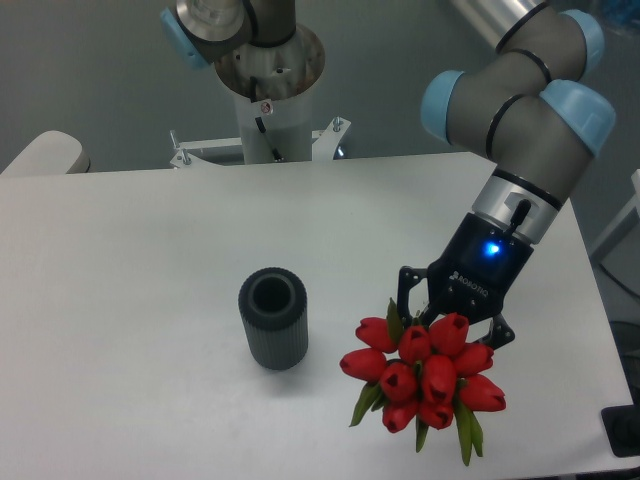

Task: Insert the flowers into the vase
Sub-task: 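Hold the red tulip bunch in the gripper and start moving toward the vase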

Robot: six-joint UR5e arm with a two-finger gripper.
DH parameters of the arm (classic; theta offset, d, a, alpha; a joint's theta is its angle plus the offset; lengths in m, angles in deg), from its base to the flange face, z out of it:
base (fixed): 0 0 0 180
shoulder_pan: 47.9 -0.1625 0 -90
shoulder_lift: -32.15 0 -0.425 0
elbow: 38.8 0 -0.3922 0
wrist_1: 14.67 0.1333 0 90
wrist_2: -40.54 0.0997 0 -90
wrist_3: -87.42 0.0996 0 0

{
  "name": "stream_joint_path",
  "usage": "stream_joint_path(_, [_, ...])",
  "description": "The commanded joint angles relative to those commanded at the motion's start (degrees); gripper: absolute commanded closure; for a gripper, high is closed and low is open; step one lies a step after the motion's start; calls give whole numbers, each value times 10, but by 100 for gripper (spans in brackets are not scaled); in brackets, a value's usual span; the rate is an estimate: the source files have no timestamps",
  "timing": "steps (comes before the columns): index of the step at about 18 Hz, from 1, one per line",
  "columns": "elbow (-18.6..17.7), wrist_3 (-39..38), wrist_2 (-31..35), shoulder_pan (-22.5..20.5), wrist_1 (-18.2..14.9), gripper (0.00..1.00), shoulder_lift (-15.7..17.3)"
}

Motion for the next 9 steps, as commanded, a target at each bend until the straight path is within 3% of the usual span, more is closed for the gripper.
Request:
stream_joint_path(5, [-3, -3, -10, 6, 0, 72, 4])
stream_joint_path(9, [18, -32, -75, 14, 8, 72, -7])
